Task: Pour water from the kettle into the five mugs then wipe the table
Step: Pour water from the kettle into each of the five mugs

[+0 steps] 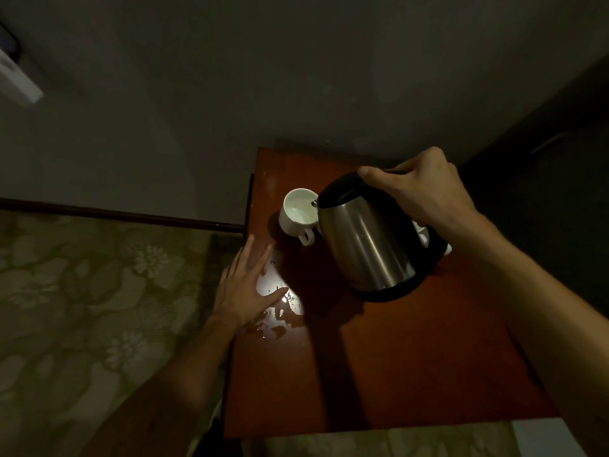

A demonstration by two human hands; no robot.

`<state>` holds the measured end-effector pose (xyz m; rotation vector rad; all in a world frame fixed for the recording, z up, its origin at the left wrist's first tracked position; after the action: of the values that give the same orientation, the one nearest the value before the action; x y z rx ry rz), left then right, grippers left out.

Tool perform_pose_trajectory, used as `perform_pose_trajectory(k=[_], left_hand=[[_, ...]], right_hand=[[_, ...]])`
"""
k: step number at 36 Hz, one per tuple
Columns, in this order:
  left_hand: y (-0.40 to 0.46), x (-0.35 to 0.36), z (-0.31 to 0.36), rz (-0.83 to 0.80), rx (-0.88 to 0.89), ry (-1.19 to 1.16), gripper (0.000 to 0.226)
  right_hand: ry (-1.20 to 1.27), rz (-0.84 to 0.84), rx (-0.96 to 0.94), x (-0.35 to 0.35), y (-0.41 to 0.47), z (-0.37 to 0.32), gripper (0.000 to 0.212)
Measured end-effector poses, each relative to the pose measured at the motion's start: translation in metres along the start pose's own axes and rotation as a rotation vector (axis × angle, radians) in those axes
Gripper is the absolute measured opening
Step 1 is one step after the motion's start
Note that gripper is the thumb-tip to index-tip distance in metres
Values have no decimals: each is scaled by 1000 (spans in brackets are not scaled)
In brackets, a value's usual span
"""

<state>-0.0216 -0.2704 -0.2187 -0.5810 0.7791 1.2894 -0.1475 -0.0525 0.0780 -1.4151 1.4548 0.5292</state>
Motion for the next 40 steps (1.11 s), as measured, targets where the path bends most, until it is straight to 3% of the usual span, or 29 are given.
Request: perform_pose_trajectory(k=[8, 19, 28, 33, 38, 40], left_hand=[[1, 1, -1, -7, -6, -3, 105], [0, 0, 0, -21, -14, -6, 106], [1, 1, -2, -7, -8, -39, 106], [0, 0, -1, 4, -2, -57, 107], [1, 2, -2, 0, -1, -59, 107], [1, 1, -2, 6, 5, -60, 107]], right_hand=[[5, -7, -3, -4, -7, -6, 50], [-20, -7, 19, -1, 1, 1, 62], [-43, 8, 8, 1, 2, 0, 106], [-62, 17, -4, 3, 6, 1, 84], [-63, 28, 6, 4, 5, 1, 103], [-75, 41, 4, 3, 6, 2, 95]])
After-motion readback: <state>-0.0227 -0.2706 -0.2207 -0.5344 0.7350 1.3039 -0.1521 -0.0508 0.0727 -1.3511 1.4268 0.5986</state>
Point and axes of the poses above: each hand's wrist, its own y-axis towards the middle knuckle, its own x-axis out of the palm, z = x × y, the point moved 8 cm from there along y, towards the middle knuckle, and after that the axes turned 15 degrees about x, right-handed, at the moved point
